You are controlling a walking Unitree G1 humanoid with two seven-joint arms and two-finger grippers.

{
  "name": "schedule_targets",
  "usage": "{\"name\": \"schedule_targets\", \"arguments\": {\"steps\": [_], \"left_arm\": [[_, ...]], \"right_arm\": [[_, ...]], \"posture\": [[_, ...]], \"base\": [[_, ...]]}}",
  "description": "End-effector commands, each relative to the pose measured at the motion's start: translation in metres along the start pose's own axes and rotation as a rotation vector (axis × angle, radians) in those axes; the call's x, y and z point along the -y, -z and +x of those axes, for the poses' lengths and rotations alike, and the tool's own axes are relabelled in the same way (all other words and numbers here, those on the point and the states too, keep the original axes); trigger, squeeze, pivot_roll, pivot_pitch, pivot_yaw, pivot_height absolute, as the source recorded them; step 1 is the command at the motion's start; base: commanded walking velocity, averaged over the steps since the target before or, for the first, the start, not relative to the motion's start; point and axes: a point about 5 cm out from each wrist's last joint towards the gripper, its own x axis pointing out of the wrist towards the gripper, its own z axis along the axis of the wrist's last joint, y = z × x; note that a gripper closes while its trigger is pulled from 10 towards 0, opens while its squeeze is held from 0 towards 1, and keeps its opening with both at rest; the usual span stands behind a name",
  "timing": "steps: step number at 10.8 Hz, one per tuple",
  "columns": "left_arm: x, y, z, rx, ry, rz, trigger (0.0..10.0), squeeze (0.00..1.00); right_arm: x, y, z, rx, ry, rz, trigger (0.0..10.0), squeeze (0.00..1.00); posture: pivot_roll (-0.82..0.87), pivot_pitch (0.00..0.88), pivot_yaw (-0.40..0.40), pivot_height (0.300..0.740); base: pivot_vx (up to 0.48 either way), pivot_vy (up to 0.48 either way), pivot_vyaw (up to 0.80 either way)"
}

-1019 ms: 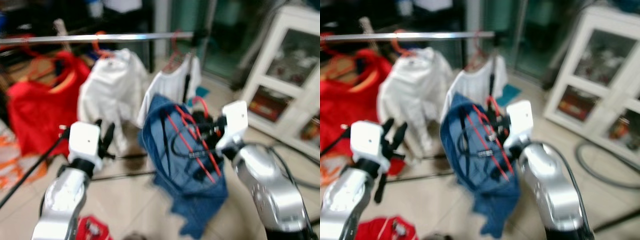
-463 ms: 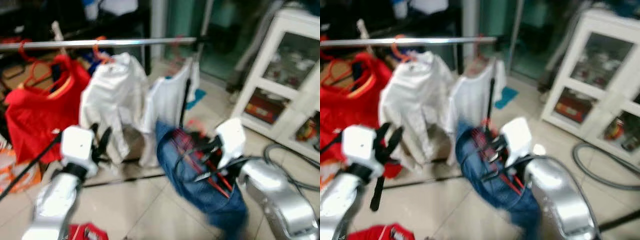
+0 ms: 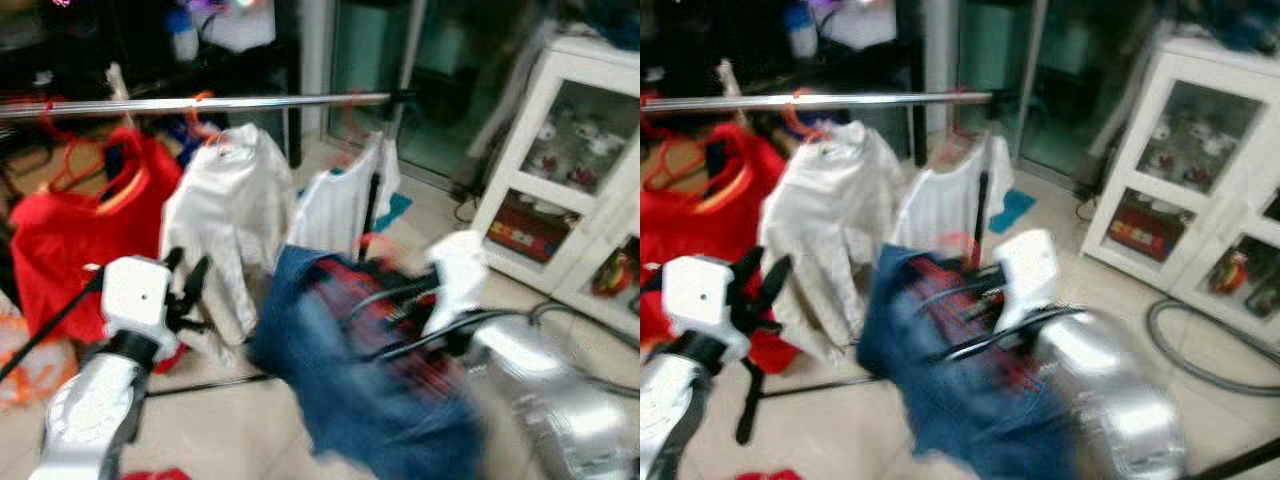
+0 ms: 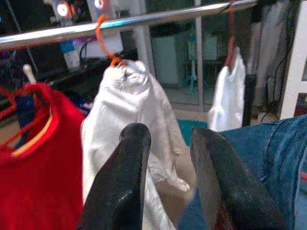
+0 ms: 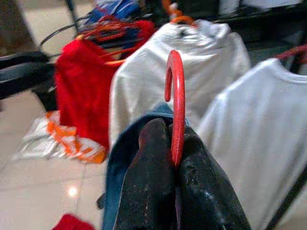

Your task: Hang hanger

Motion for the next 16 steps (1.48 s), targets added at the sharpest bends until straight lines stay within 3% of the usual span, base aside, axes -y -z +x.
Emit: {"name": "schedule_targets", "arguments": {"steps": [1,4,6,9,11,13,16], "left_arm": [[0.004,-0.005,0.001,0.016,0.029,-0.006,10.0,0.00],[0.004,-0.004,-0.004,0.004,0.040,-0.007,10.0,0.00],[0.002,-0.004,-0.004,0.005,0.036,-0.006,10.0,0.00],[0.005,-0.002,-0.002,-0.003,0.053,-0.011,10.0,0.00],[0.008,0.011,0.007,-0.030,0.053,-0.024,10.0,0.00],[0.011,0.012,0.011,-0.027,0.045,-0.050,10.0,0.00],[0.011,0.012,0.011,-0.021,0.037,-0.063,10.0,0.00]], "right_arm": [[-0.001,-0.010,-0.005,0.024,-0.016,-0.028,10.0,0.00],[-0.003,-0.008,-0.011,-0.014,-0.071,-0.008,10.0,0.00],[-0.009,-0.009,-0.006,0.004,-0.086,0.020,10.0,0.00],[0.001,-0.001,-0.004,0.028,0.043,0.051,10.0,0.00],[0.011,0.015,-0.012,0.005,0.153,0.023,10.0,0.00],[0.008,0.023,-0.019,-0.008,0.174,0.040,10.0,0.00],[0.009,0.020,-0.016,0.023,0.180,0.056,10.0,0.00]], "posture": [[-0.05,0.000,0.003,0.740],[-0.04,0.000,0.001,0.740],[-0.03,0.000,-0.001,0.740],[-0.04,0.007,0.001,0.740],[-0.05,0.010,0.016,0.740],[-0.07,0.015,0.034,0.740],[-0.06,0.020,0.026,0.740]], "base": [[0.356,0.000,0.00],[0.358,0.000,0.00],[0.401,0.000,0.00],[0.429,0.000,0.00],[0.426,0.000,0.00],[0.396,0.000,0.00],[0.000,0.000,0.00]]}}
